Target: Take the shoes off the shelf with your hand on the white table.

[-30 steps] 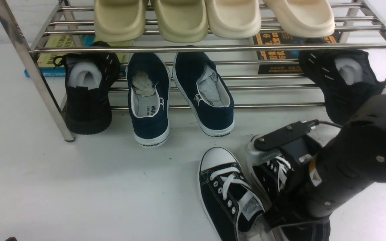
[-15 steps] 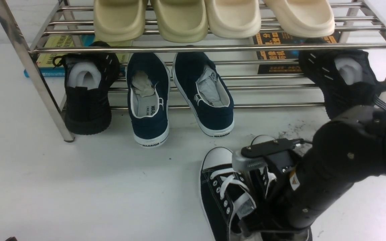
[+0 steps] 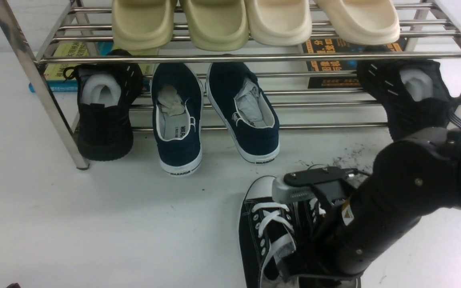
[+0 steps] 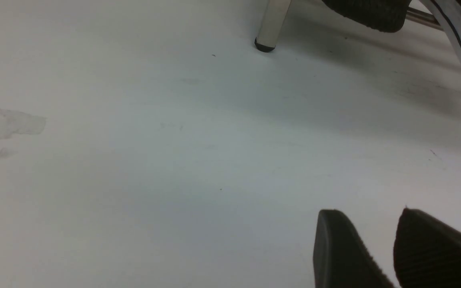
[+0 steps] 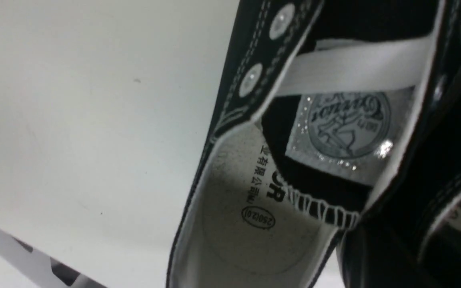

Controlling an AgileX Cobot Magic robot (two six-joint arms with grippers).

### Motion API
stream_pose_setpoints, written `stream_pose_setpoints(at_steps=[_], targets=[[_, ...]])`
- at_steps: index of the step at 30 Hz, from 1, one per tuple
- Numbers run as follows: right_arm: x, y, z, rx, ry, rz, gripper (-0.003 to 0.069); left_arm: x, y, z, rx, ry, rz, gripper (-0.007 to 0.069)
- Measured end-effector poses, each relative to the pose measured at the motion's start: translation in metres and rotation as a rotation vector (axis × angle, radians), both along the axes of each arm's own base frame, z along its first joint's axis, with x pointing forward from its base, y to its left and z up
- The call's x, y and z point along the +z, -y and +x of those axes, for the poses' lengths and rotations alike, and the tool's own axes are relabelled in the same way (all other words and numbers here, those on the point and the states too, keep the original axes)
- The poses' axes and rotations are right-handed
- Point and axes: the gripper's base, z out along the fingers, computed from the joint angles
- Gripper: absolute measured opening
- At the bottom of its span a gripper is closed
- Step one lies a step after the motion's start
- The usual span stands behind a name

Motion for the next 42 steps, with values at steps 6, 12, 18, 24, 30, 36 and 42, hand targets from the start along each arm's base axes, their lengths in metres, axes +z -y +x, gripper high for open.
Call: stream_pose_setpoints(at_steps=[6,12,18,24,30,36,42], targets=[[0.006,0.001,-0.005,0.016,-0.044,-0.006,0.0400,0.000,0.000,0.000,0.000,0.000,0.000,0.0242],[0.041,0.005,-0.007,0.123,-0.025,-0.044,0.0519,0.000,0.000,0.000,0.000,0.000,0.000,0.0242],[0.090,0.022,-0.007,0.244,0.123,-0.149,0.0420,0.000,0.000,0.000,0.000,0.000,0.000,0.0242],[0.123,0.048,-0.016,0.246,0.308,-0.211,0.0171,0.000,0.000,0.000,0.000,0.000,0.000,0.0242],[0.170,0.086,-0.051,0.208,0.488,-0.135,-0.0013,0.000,0.000,0.000,0.000,0.000,0.000,0.0242],[0.194,0.127,-0.094,0.171,0.624,-0.043,-0.0015,0.000,0.000,0.000,0.000,0.000,0.000,0.0242],[0.164,0.181,-0.151,0.138,0.747,0.035,-0.0011,0.000,0.000,0.000,0.000,0.000,0.000,0.0242]])
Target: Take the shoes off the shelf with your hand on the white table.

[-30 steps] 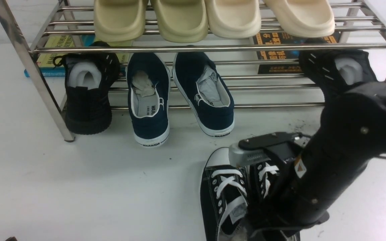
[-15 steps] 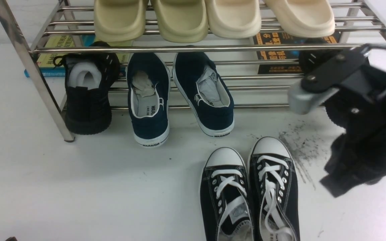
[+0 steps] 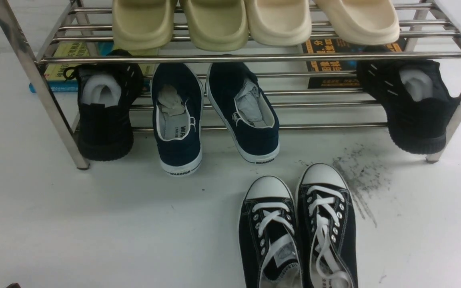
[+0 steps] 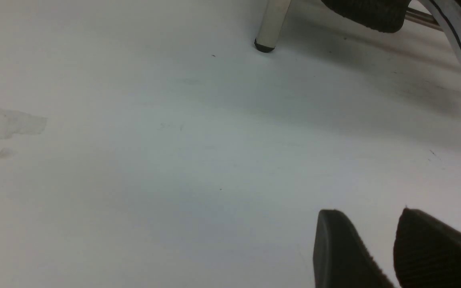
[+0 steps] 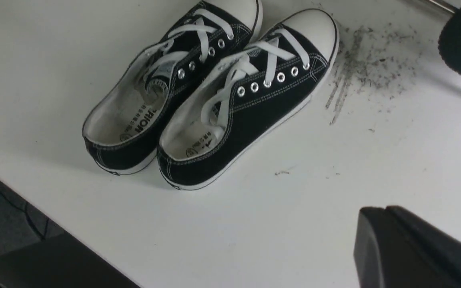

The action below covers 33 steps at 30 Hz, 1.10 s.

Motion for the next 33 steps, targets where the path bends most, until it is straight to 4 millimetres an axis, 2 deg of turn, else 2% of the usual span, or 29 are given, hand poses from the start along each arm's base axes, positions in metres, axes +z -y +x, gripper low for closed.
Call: stream_pose_setpoints(at_steps=[3,4,7,13,22,33], targets=[[-0.027,0.008,-0.010,0.014,0.117,0.098,-0.0010,0.000,0.000,0.000,0.000,0.000,0.000,0.0242],[-0.028,0.008,-0.010,0.015,0.126,0.105,-0.0010,0.000,0.000,0.000,0.000,0.000,0.000,0.0242],[-0.050,0.008,-0.011,0.032,0.269,0.230,-0.0009,0.000,0.000,0.000,0.000,0.000,0.000,0.0242],[-0.080,-0.001,-0.004,0.037,0.342,0.334,-0.0004,0.000,0.000,0.000,0.000,0.000,0.000,0.0242],[-0.093,-0.004,-0.001,0.039,0.332,0.329,0.0001,0.000,0.000,0.000,0.000,0.000,0.000,0.0242],[-0.094,-0.004,-0.001,0.038,0.324,0.322,0.0006,0.000,0.000,0.000,0.000,0.000,0.000,0.0242]])
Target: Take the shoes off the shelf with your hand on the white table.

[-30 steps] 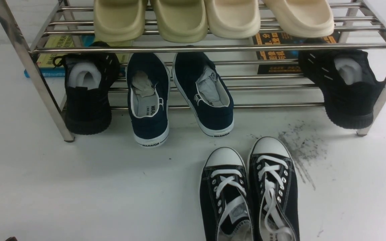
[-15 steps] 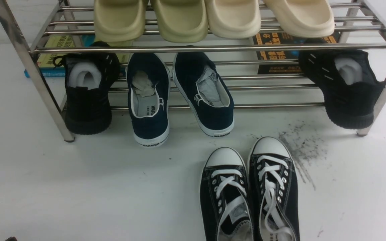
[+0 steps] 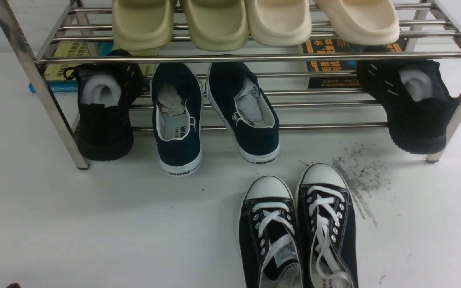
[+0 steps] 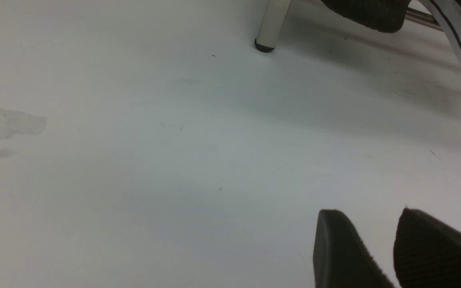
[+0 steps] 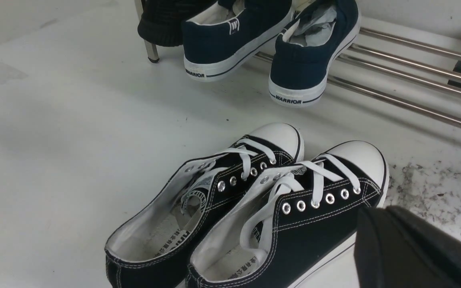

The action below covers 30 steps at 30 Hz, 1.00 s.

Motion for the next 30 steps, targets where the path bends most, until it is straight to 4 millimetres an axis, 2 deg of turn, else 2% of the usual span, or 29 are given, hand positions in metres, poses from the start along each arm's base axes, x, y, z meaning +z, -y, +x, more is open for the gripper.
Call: stream_pose_setpoints(at_steps=[7,10,15,21,22,23,26,30], targets=[[-0.001,0.000,0.000,0.000,0.001,0.001,0.0012,0.000,0.000,0.000,0.000,0.000,0.000,0.0242],[-0.010,0.000,0.000,0.002,-0.006,0.000,0.0013,0.000,0.000,0.000,0.000,0.000,0.000,0.0242],[-0.040,0.006,-0.001,-0.066,-0.010,0.000,0.0018,0.000,0.000,0.000,0.000,0.000,0.000,0.0242],[-0.083,0.020,-0.002,-0.289,-0.041,0.014,0.0026,0.000,0.000,0.000,0.000,0.000,0.000,0.0242],[-0.083,0.020,-0.002,-0.296,-0.039,0.018,0.0026,0.000,0.000,0.000,0.000,0.000,0.000,0.0242],[-0.094,0.023,-0.002,-0.356,-0.056,0.026,0.0027,0.000,0.000,0.000,0.000,0.000,0.000,0.0242],[-0.109,0.027,0.000,-0.463,-0.093,0.030,0.0029,0.000,0.000,0.000,0.000,0.000,0.000,0.0242],[-0.110,0.032,0.002,-0.572,-0.078,0.047,0.0034,0.000,0.000,0.000,0.000,0.000,0.000,0.0242]])
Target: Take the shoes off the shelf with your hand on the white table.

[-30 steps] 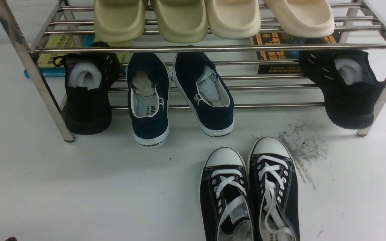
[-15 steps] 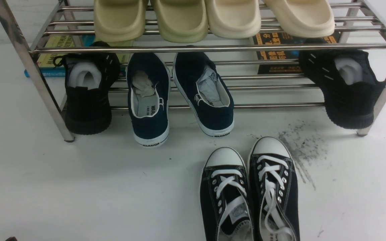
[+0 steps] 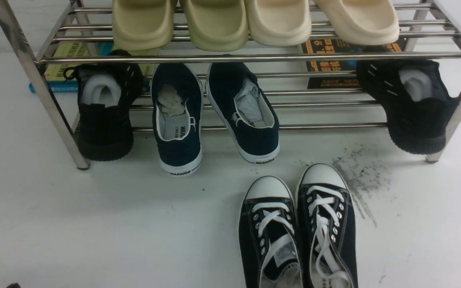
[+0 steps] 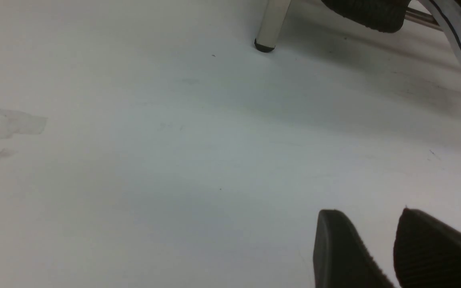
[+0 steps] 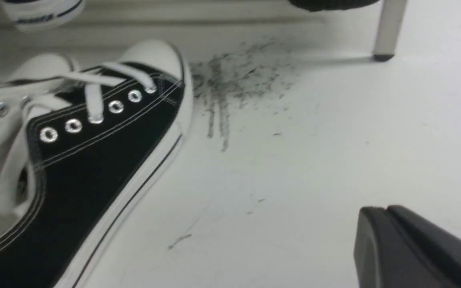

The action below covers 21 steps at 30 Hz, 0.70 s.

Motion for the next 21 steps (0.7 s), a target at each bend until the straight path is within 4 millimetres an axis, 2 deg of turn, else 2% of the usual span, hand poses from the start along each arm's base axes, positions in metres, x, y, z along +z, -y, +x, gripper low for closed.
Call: stream_pose_setpoints(at_steps=[5,21], targets=[[-0.0002,0.0028,0.0007,-0.054,0.008,-0.008,0.0039,0.0000,0.0000,0.0000,0.000,0.000,0.000,0.0242],[-0.0002,0.0026,0.0008,-0.044,0.016,-0.052,0.0057,0.0000,0.0000,0.0000,0.000,0.000,0.000,0.0242]])
